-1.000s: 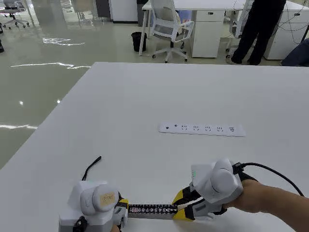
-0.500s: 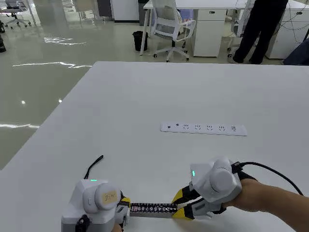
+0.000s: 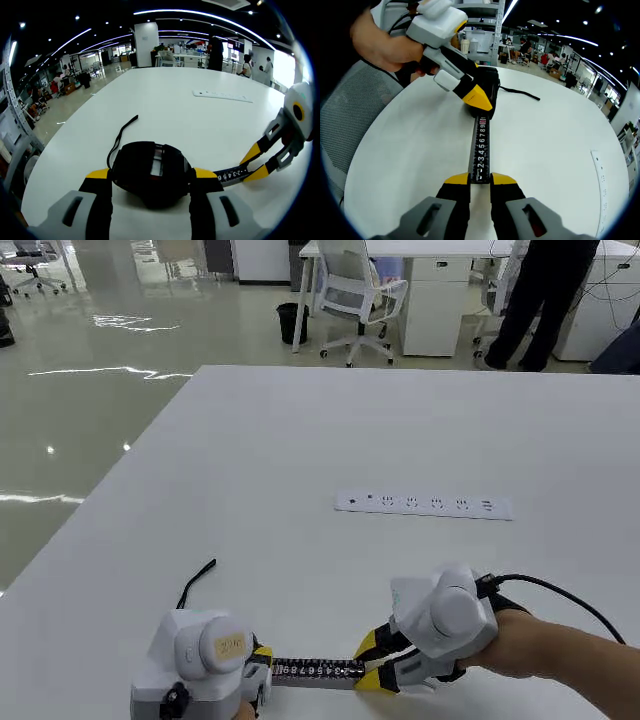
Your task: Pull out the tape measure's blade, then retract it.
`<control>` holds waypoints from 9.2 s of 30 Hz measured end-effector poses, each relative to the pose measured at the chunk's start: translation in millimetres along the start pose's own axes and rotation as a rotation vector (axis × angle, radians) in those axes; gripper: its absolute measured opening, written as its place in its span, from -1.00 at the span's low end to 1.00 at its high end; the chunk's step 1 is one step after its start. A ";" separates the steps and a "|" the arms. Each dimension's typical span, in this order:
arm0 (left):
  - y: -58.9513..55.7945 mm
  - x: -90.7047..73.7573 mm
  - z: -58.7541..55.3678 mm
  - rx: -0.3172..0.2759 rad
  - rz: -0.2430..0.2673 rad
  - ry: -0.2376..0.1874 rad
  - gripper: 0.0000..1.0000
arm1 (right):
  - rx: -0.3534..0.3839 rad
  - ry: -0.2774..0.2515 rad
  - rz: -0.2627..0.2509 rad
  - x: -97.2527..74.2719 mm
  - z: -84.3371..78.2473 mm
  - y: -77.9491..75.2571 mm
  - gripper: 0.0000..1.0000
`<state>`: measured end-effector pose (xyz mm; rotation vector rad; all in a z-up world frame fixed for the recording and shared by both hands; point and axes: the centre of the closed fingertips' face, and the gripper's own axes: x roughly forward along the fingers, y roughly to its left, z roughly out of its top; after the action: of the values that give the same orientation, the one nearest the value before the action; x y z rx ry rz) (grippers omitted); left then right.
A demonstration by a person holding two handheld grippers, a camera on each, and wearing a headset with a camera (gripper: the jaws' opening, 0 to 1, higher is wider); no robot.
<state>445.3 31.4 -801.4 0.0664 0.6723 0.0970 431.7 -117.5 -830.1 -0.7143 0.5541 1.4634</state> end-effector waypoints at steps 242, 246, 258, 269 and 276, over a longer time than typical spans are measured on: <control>19.4 -0.7 -1.7 -0.088 -0.074 0.053 0.17 | -0.020 -0.024 0.018 80.5 86.3 -5.0 -0.70; 19.2 -0.1 -2.1 -0.087 -0.075 0.053 0.17 | -0.011 -0.024 0.016 80.8 85.8 -4.9 -0.70; 18.5 -0.1 -2.1 -0.071 -0.076 0.059 0.19 | 0.015 -0.010 0.014 83.1 84.3 -3.9 -0.68; 17.8 1.3 -1.0 -0.058 -0.082 0.079 0.21 | 0.021 -0.004 0.009 83.9 83.4 -4.6 -0.68; 17.8 0.5 -0.3 -0.043 -0.080 0.083 0.22 | 0.017 -0.014 -0.001 84.1 86.9 -5.6 -0.60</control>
<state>444.3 49.1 -800.2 -0.0062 0.7549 0.0378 433.8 3.6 -831.2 -0.6907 0.5544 1.4600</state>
